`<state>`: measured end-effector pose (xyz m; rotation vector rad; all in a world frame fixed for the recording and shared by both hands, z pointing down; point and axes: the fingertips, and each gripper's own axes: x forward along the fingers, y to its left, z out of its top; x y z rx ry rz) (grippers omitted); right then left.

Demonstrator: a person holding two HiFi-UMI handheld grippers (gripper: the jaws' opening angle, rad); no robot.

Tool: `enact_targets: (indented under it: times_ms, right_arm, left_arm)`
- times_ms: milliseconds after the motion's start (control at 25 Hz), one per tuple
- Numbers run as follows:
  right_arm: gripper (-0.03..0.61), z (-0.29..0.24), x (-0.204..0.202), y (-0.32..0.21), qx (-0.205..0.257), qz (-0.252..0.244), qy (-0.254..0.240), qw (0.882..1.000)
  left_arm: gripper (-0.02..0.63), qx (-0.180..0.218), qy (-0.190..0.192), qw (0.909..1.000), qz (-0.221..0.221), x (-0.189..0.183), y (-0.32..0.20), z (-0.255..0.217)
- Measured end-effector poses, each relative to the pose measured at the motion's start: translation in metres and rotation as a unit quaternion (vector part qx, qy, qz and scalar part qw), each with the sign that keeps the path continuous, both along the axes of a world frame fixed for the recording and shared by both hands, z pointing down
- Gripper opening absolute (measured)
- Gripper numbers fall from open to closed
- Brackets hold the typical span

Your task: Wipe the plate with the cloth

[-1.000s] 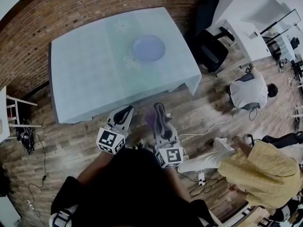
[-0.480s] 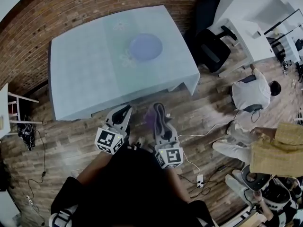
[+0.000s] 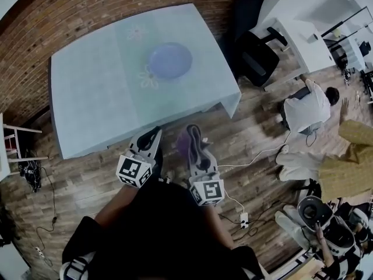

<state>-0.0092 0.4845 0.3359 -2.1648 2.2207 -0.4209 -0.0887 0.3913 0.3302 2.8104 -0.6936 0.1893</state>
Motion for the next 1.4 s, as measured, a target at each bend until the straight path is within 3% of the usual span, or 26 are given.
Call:
enact_targets:
  times_ms: [720, 1400]
  right_arm:
    - [0.061, -0.010, 0.032, -0.165, -0.033, 0.035, 0.017, 0.999]
    - [0.061, 0.001, 0.026, -0.281, -0.063, -0.003, 0.035, 0.997]
  left_arm:
    - [0.045, -0.037, 0.005, 0.9987, 0.036, 0.043, -0.174, 0.005]
    - [0.046, -0.080, -0.029, 0.9963, 0.005, 0.038, -0.285, 0.053]
